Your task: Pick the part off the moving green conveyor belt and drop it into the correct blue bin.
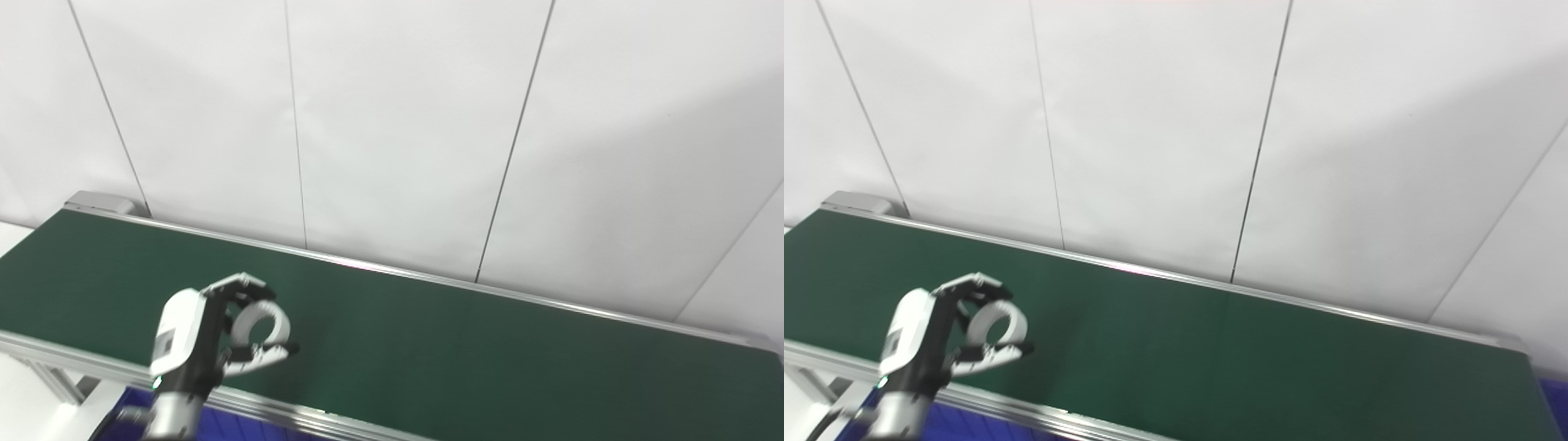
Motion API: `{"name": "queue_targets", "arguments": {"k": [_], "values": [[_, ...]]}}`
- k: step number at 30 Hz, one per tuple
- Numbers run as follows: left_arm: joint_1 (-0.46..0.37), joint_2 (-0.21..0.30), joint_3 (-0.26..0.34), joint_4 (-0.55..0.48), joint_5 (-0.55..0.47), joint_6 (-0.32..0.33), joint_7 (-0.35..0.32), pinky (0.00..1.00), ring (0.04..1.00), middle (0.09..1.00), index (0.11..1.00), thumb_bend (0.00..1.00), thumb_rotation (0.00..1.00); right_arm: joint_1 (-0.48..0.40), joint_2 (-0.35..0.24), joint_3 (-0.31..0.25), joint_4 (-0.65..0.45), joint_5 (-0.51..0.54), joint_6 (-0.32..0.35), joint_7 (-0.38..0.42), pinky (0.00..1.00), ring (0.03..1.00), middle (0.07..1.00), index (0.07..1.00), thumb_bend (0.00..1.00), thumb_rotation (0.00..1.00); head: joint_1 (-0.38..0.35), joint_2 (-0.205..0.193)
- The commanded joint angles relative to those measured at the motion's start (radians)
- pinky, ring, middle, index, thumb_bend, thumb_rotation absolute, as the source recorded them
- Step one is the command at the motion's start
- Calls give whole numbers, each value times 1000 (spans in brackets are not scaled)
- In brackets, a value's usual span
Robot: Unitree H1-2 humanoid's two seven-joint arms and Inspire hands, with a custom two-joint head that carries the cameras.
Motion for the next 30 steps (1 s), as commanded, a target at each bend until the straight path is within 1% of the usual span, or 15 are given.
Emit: {"name": "queue_targets", "arguments": {"k": [1,5,9,10,11,13,15,17,18,21,23,24,25,29,30], "values": [[16,23,16,-22,-27,-83,6,296,382,451,532,497,0,3,13,6,-55,-7,6,5,728,817,855,868,974,150,-15,20],[73,25,26,1,-79,-168,-6,261,360,452,545,492,0,16,15,12,-97,-18,34,12,736,821,859,874,979,157,-26,50],[126,31,13,10,-66,-204,-38,295,374,478,538,495,0,29,18,16,-127,-23,53,16,749,825,866,880,962,162,-30,76],[136,37,7,14,-63,-218,-49,301,377,481,536,495,0,32,18,17,-134,-21,55,18,752,826,867,882,958,163,-26,93],[146,47,-3,24,-72,-232,-68,312,383,482,531,496,0,34,18,17,-137,-17,55,20,760,830,870,885,951,167,-26,93],[159,70,-27,63,-104,-265,-113,358,401,477,522,498,0,37,17,17,-150,-14,62,27,777,841,880,893,931,181,-26,124],[168,80,-46,87,-109,-268,-148,392,417,476,515,499,0,38,17,17,-159,-12,71,34,786,847,885,898,919,197,-27,130],[170,84,-56,90,-104,-263,-171,400,425,480,509,500,0,37,18,15,-167,-9,79,41,792,850,888,901,909,205,-30,159],[171,86,-63,93,-96,-266,-183,399,428,483,506,500,0,37,19,14,-171,-13,83,41,794,848,888,903,906,210,-31,162],[170,92,-84,98,-87,-278,-218,373,416,487,508,500,0,34,23,13,-181,-20,93,42,788,842,885,907,895,236,-39,202],[167,98,-99,101,-94,-282,-247,382,418,490,507,500,0,30,24,12,-184,-25,101,42,786,841,885,910,894,275,-40,209],[166,101,-108,102,-85,-281,-259,382,418,490,507,500,0,28,24,11,-187,-25,108,44,786,841,885,910,894,275,-41,216],[164,102,-116,98,-69,-275,-269,375,417,487,510,500,0,25,24,10,-192,-23,115,46,790,843,887,911,896,288,-40,238],[147,120,-151,83,-14,-255,-334,349,407,485,520,499,0,14,23,8,-206,-26,141,53,779,843,888,910,910,328,-36,269],[142,124,-158,80,-5,-249,-348,371,418,485,517,499,0,12,23,7,-208,-25,145,55,778,843,889,910,912,333,-36,271]]}}
